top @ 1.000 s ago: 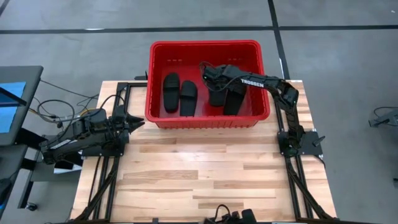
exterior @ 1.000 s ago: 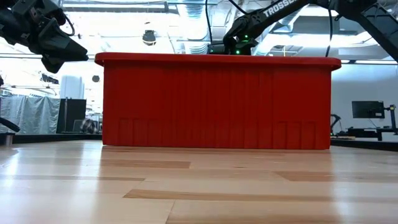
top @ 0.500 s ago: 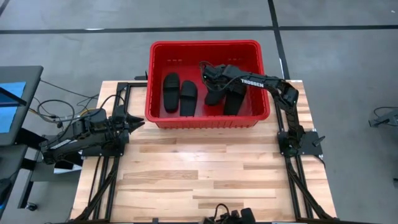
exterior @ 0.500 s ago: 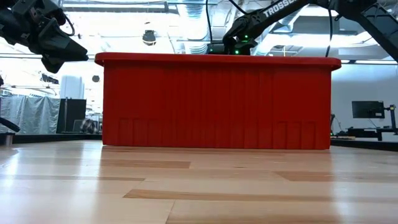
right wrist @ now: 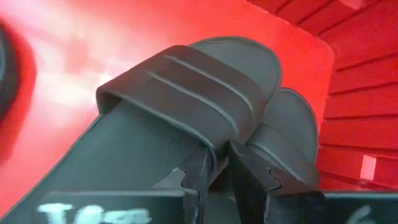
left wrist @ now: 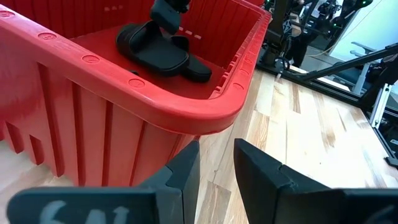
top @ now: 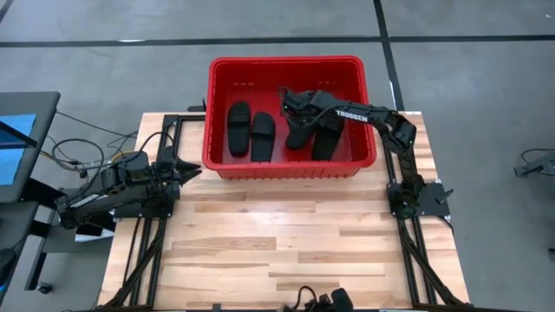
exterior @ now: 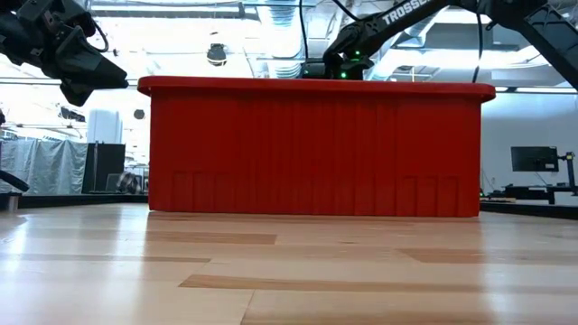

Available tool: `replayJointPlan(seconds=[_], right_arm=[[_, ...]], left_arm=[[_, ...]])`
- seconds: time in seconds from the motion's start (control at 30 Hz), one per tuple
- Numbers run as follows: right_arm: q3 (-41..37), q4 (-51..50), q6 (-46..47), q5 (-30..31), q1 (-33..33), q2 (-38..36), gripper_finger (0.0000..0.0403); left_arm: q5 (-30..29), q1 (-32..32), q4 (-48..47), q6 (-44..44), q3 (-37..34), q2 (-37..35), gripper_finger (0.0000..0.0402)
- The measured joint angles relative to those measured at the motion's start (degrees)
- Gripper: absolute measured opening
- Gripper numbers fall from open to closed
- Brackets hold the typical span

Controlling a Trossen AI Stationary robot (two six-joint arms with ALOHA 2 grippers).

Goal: Pick and place slides into bin
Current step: Put the black slipper into the red bin, then adjust the slippers in the red bin

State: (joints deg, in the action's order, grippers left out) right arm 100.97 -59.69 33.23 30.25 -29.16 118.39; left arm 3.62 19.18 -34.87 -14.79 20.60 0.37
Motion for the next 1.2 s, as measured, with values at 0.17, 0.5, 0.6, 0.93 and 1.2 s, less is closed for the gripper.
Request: replayJointPlan(seconds=[0.17, 0.5, 0.6, 0.93, 1.2], right_arm=[[0.0, 0.2, -1.4, -0.2, 0.3, 0.0, 0.0052], [0.0, 0.8, -3.3, -0.2, 1.3, 0.0, 0.0052], [0.0, 1.3, -4.2, 0.0, 2.1, 0.0, 0.0052], [0.0, 1.8, -4.4, 0.3, 3.1, 0.0, 0.0052], [0.0, 1.6, -4.3, 1.5, 4.1, -0.1, 0.0052]], left_arm=[[0.0, 0.0, 0.0, 0.0, 0.0, 0.0, 0.0089], [0.0, 0.0, 0.0, 0.0, 0.0, 0.0, 0.0089], [0.0, 0.0, 0.0, 0.0, 0.0, 0.0, 0.0089], [0.0, 0.0, 0.0, 0.0, 0.0, 0.0, 0.0089], [0.0, 0.0, 0.0, 0.0, 0.0, 0.0, 0.0089]])
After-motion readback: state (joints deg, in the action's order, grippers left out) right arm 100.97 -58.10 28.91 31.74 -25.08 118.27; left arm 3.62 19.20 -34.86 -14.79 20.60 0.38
